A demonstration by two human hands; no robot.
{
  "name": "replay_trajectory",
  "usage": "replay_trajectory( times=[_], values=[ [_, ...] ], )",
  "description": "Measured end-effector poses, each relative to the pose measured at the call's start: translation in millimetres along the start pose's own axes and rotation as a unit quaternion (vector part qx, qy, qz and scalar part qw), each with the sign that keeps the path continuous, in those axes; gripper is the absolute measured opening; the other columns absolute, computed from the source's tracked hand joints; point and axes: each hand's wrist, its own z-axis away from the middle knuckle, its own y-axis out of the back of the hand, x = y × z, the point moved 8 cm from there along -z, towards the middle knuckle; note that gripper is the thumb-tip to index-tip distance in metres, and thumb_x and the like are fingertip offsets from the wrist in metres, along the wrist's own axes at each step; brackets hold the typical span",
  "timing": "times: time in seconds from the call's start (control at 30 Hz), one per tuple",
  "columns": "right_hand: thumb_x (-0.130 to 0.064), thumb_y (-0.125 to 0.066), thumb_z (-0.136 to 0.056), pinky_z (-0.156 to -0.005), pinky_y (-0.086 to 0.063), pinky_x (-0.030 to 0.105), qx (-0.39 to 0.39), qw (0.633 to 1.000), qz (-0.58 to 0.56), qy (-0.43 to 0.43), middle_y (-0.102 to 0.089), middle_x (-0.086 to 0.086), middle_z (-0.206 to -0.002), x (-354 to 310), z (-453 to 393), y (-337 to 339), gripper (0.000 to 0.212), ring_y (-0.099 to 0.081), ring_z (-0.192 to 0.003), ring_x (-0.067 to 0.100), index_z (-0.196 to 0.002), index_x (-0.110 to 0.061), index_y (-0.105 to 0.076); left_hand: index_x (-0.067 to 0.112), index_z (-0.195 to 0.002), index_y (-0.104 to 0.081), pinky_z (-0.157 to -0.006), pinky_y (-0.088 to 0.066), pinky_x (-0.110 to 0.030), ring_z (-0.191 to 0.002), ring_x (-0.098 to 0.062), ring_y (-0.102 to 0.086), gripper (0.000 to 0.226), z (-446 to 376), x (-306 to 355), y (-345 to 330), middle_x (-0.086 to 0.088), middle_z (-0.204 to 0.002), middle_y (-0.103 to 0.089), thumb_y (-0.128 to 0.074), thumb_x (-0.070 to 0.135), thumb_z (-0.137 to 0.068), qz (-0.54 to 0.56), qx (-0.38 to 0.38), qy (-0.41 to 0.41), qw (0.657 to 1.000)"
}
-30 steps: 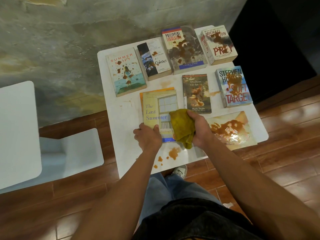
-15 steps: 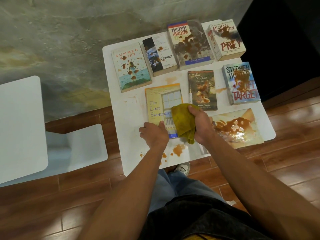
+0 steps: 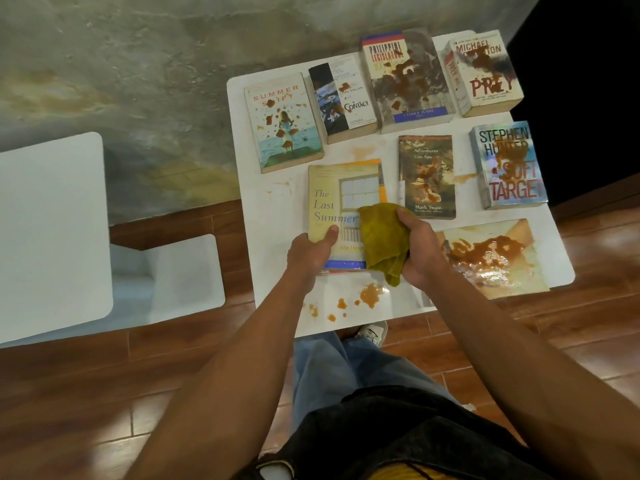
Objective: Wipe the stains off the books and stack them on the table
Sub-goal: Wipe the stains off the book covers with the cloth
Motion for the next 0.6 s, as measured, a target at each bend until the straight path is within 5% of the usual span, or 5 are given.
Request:
replay_trajectory(
  times=[0.17,0.33,0.47,0.6],
  values=[
    [-0.038,-0.044,-0.104,-0.071,-0.060,0.045,0.001,1.000,-0.007,-0.008,-0.073,0.013,-0.115,-3,3,0,0.038,-0.071,-0.100,0.030,-0.124,-0.014,-0.065,0.018,-0.119,-0.053,-0.083,-0.061,-0.040,-0.097,-0.020,-0.070,0.045,5,0,-4,-0.002,-0.114,-0.067,-0.064,0.053,-0.093,0.042,-0.017,-0.018,0.999],
    [-0.039,-0.043,-0.104,-0.090,-0.056,0.052,-0.006,1.000,-0.013,-0.014,-0.071,0.013,-0.120,-5,6,-3,0.040,-0.067,-0.111,0.034,-0.126,-0.013,-0.064,0.016,-0.118,-0.054,-0.085,-0.061,-0.040,-0.098,-0.020,-0.069,0.046,7,1,-3,-0.002,-0.113,-0.067,-0.066,0.052,-0.092,0.039,-0.018,-0.033,0.999],
    [-0.040,-0.044,-0.104,-0.078,-0.060,0.047,-0.022,0.999,-0.041,-0.013,-0.071,0.015,-0.119,-16,9,-4,0.042,-0.070,-0.102,0.032,-0.125,-0.010,-0.064,0.018,-0.121,-0.061,-0.088,-0.059,-0.038,-0.100,-0.018,-0.070,0.045,8,12,3,0.002,-0.112,-0.071,-0.066,0.052,-0.091,0.031,-0.011,-0.095,0.995],
    [-0.042,-0.045,-0.102,-0.098,-0.050,0.056,-0.038,0.995,-0.091,0.003,-0.067,0.018,-0.125,-29,7,-2,0.046,-0.064,-0.115,0.038,-0.127,-0.008,-0.063,0.021,-0.124,-0.061,-0.090,-0.060,-0.038,-0.102,-0.013,-0.070,0.042,15,18,26,0.005,-0.115,-0.071,-0.065,0.049,-0.093,0.052,-0.022,-0.146,0.988]
  ],
)
